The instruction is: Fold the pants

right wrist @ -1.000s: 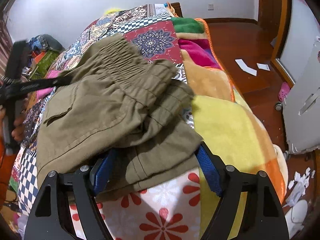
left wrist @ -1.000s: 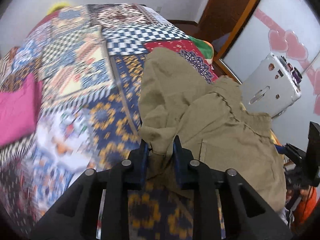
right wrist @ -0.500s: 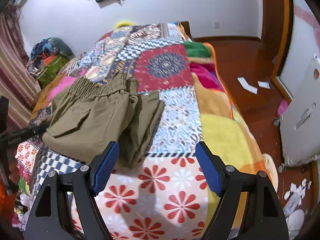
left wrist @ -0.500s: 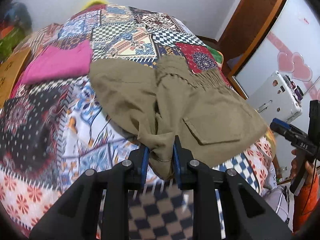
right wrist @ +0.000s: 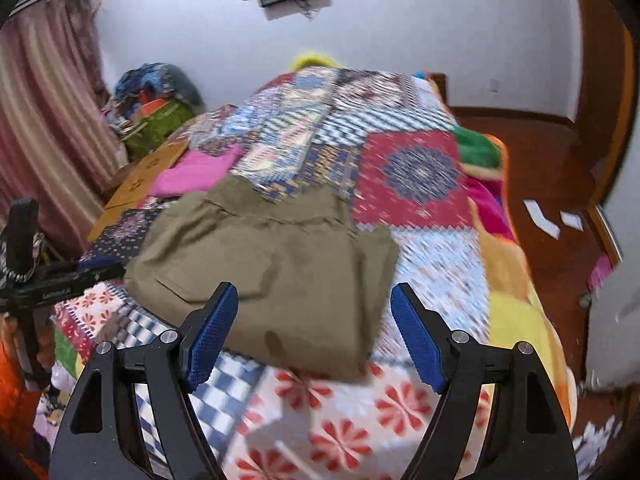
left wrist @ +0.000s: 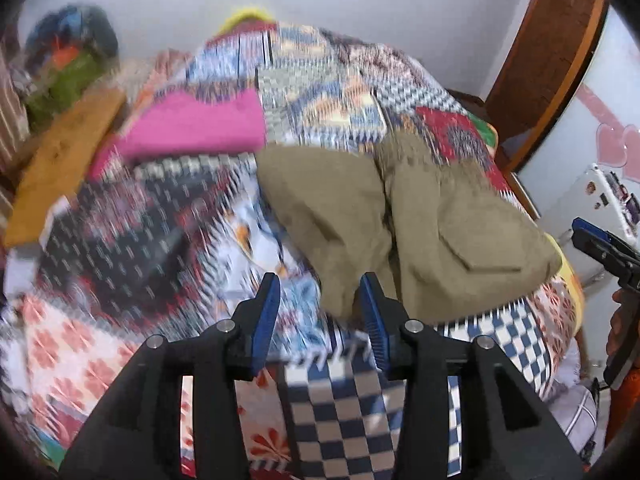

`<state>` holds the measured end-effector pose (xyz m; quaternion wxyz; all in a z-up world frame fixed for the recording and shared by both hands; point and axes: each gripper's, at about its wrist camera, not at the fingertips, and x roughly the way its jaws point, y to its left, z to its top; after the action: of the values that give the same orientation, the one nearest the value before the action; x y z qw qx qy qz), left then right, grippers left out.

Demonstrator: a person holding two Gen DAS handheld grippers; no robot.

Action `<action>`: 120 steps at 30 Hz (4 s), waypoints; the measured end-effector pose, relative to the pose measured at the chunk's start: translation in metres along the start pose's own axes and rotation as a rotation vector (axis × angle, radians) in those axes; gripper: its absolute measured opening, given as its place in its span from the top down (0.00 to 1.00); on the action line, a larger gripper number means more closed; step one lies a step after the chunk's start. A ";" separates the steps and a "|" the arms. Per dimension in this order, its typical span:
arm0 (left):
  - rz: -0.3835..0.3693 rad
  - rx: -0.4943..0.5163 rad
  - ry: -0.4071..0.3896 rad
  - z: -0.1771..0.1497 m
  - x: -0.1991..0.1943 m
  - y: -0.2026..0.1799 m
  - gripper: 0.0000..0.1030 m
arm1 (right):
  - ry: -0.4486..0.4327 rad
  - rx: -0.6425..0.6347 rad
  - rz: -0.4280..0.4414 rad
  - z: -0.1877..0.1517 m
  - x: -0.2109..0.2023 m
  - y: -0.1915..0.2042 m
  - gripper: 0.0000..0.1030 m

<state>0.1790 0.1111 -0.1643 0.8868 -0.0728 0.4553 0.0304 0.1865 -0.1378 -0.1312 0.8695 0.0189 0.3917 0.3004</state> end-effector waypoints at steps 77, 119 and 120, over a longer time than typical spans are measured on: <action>0.135 -0.171 0.152 0.006 0.053 0.106 0.26 | 0.166 0.010 -0.051 -0.008 0.039 -0.035 0.32; -0.212 -0.133 0.233 0.036 0.116 0.015 0.04 | 0.221 0.118 0.037 -0.013 0.073 -0.052 0.15; -0.228 -0.148 0.248 0.034 0.122 0.016 0.03 | 0.231 0.136 0.055 -0.014 0.075 -0.057 0.12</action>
<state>0.2760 0.1304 -0.2453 0.8138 -0.1923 0.5465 -0.0460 0.2442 -0.1470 -0.2058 0.8068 0.0539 0.5078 0.2972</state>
